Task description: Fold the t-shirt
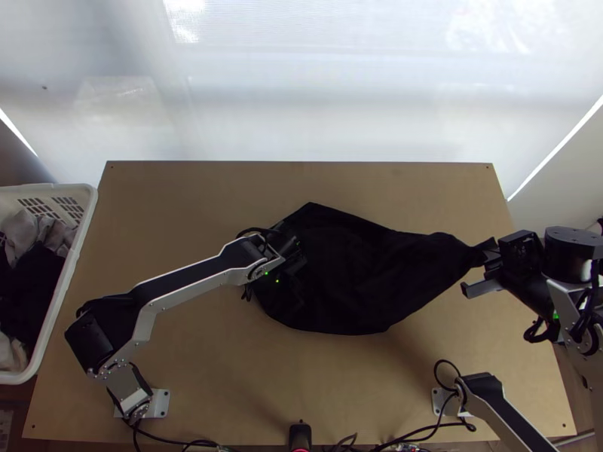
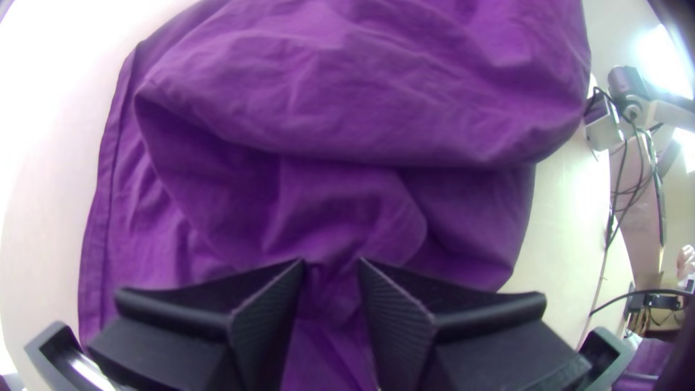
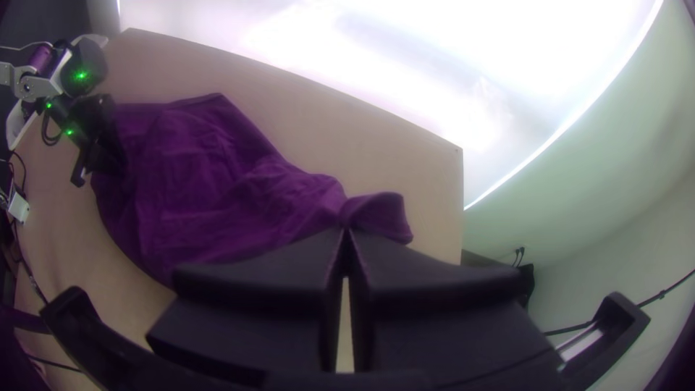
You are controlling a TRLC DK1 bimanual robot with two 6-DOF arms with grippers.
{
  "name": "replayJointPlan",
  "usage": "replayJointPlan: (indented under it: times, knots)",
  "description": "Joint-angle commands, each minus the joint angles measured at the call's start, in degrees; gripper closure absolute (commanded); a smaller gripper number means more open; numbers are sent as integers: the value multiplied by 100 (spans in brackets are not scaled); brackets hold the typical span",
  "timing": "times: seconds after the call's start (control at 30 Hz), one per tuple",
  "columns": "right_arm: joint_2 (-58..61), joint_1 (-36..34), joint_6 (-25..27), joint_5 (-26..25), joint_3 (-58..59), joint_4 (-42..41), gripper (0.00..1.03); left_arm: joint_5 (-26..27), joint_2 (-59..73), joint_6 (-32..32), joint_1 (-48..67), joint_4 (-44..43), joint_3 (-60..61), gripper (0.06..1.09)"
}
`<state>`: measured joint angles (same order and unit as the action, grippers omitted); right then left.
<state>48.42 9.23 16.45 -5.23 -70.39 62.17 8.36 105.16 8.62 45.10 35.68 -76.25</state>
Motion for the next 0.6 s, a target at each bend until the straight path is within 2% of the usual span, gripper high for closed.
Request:
replayJointPlan:
  times: [0.0,0.03,0.07,0.4,0.57]
  knots:
    - [0,-1,-19,-4,-36,5,100,-159,110,-19,-72,-220,-57,96]
    - [0,-9,-19,-4,-36,5,100,-194,83,-19,-72,-228,-92,104]
    - [-8,-9,-19,-4,-36,5,100,-203,48,-19,-72,-220,-127,105]
    - [88,-27,-1,-4,-203,-3,100,-212,-919,17,-432,141,-505,105]
    - [484,-36,16,-4,-950,5,100,-212,-1640,8,-1118,651,-1463,105]
